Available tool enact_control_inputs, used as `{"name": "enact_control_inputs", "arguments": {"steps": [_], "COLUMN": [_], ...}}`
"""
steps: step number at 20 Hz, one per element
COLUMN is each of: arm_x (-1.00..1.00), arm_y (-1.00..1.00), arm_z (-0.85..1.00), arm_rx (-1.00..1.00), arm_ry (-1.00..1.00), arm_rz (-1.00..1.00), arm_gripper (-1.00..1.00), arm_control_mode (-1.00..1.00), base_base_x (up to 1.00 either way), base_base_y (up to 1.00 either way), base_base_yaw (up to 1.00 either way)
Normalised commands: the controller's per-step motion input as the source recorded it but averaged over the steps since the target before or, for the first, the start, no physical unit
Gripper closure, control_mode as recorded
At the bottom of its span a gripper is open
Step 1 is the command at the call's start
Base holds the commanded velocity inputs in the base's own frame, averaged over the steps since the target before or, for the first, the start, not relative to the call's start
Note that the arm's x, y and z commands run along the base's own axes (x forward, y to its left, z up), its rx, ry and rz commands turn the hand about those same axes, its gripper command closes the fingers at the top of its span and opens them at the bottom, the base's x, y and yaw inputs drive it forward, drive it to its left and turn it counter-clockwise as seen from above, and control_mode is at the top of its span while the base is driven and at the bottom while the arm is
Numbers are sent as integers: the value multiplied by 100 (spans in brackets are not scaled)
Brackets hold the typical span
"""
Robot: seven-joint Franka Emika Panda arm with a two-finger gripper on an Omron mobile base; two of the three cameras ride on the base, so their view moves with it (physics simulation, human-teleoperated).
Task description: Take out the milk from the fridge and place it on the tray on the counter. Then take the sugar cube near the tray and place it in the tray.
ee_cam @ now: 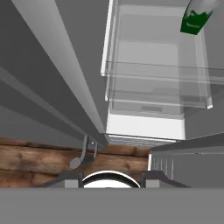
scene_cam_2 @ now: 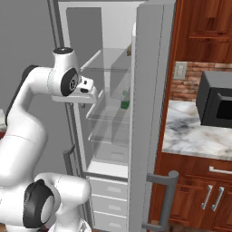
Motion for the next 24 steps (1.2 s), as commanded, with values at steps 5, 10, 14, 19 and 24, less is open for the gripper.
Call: {"name": "enact_control_inputs", "arguments": {"steps": [5, 10, 14, 19, 24], "arm_x": [-30, -61, -13, 1, 2], "arm_y": [0, -1, -10, -20, -24], "arm_z": [0, 1, 1, 1, 0], "arm_rx": [0, 0, 0, 0, 0], "arm_ry": [-6, -30, -17, -15, -14], "arm_rz": [0, 0, -2, -1, -3], "arm_gripper": [-100, -100, -100, -100, -100], "arm_control_mode": [-100, -100, -100, -100, -100], "base_base_x": [0, 0, 0, 0, 0], "base_base_y": [0, 0, 0, 0, 0], "base_base_yaw": [0, 0, 0, 0, 0]}}
